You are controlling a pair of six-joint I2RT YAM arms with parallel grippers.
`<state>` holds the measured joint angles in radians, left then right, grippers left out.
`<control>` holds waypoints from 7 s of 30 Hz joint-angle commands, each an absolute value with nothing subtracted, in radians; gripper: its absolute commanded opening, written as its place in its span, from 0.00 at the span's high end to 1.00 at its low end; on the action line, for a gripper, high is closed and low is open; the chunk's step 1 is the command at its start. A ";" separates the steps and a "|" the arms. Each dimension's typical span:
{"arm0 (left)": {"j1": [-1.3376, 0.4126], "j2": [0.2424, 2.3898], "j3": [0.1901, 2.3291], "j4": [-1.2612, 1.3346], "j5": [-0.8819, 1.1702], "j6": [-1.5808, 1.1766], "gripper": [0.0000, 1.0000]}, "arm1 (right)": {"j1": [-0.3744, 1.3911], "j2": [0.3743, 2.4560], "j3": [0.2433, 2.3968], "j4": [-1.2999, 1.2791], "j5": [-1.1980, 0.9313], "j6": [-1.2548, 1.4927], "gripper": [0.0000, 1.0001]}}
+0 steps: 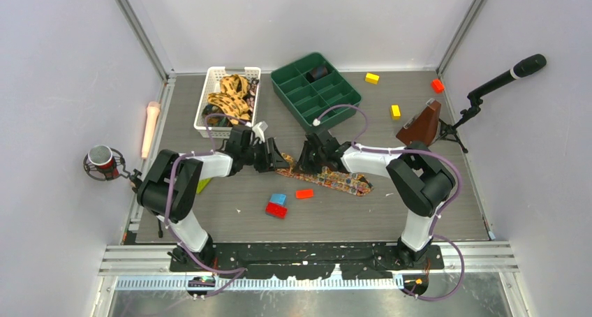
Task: Roll the ties
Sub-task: Roll the tie at the center of the board.
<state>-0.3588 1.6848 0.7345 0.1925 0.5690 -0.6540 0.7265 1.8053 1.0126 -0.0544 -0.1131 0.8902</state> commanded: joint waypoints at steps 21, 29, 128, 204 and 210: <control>-0.510 1.586 0.921 -0.118 0.088 -0.465 0.61 | 0.681 1.530 0.947 -0.088 -0.031 0.875 0.89; -0.603 1.614 1.019 -0.230 -0.153 -0.394 0.61 | 0.634 1.414 0.909 -0.158 0.014 0.844 0.89; -0.855 1.644 1.245 -0.338 -0.348 -0.251 0.44 | 0.517 1.348 0.768 -0.093 -0.129 0.842 0.64; -0.393 1.784 0.888 0.245 0.569 -0.486 0.38 | 0.604 1.775 0.985 -0.028 -0.169 0.955 0.74; -0.393 1.806 0.894 0.251 0.573 -0.482 0.36 | 0.604 1.774 0.983 -0.031 -0.170 0.953 0.74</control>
<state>-0.3969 1.7939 0.8837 0.2199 0.5476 -0.5076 0.6014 1.7878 0.9623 -0.0055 -0.2028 0.9714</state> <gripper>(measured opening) 0.633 0.258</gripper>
